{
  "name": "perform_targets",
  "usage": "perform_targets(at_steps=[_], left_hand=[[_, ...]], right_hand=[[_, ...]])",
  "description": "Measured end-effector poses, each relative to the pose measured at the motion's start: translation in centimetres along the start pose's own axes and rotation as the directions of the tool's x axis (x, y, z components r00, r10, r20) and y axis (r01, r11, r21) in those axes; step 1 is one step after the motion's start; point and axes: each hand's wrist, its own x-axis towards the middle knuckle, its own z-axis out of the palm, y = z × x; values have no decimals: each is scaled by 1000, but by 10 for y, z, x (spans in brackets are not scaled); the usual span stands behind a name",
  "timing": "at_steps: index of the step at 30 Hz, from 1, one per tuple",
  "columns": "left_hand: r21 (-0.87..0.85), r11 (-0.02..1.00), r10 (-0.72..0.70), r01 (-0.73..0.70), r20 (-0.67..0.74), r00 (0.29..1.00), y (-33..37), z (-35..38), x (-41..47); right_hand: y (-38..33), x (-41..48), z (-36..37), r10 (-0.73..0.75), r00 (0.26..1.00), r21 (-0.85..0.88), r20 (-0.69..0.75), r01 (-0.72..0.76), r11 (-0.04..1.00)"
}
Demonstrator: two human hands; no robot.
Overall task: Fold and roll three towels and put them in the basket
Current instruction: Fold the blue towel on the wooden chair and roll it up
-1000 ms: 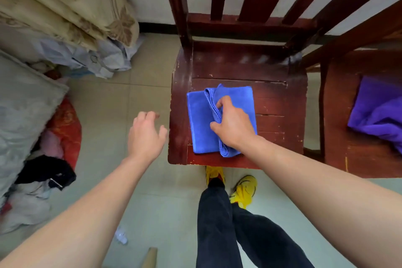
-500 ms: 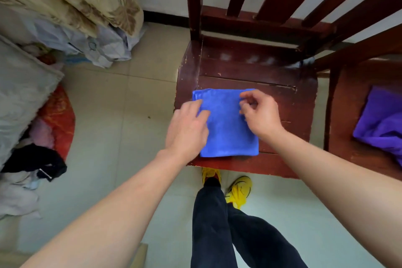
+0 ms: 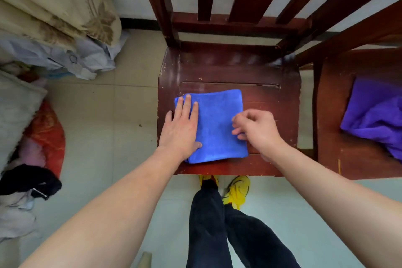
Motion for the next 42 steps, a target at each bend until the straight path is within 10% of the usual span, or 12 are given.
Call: perform_targets(at_steps=[9, 15, 18, 23, 29, 34, 39, 42], left_hand=[[4, 1000, -19, 19, 28, 999, 6, -9, -3], [-248, 957, 69, -149, -304, 950, 31, -19, 4], [-650, 758, -130, 55, -68, 989, 34, -19, 26], [-904, 261, -263, 338, 270, 926, 34, -39, 47], [-832, -33, -207, 553, 547, 811, 50, -74, 55], [-871, -110, -367, 479, 484, 795, 63, -74, 58], [-904, -120, -374, 410, 423, 825, 42, -45, 32], [-937, 88, -460, 338, 263, 848, 31, -34, 19]], right_hand=[[55, -4, -11, 47, 998, -234, -37, -55, 971], [52, -10, -12, -50, 987, -518, -155, -38, 855], [54, -13, 13, -52, 993, -658, -107, -32, 752], [52, 0, 9, 70, 992, -482, -107, -114, 869], [39, -6, -29, -487, 872, -798, -41, 265, 541], [48, -12, -35, -644, 745, -919, 172, 357, 167], [72, -39, -33, -591, 752, -848, 291, 489, 204], [80, -47, -24, -572, 756, -804, 319, 535, 259]])
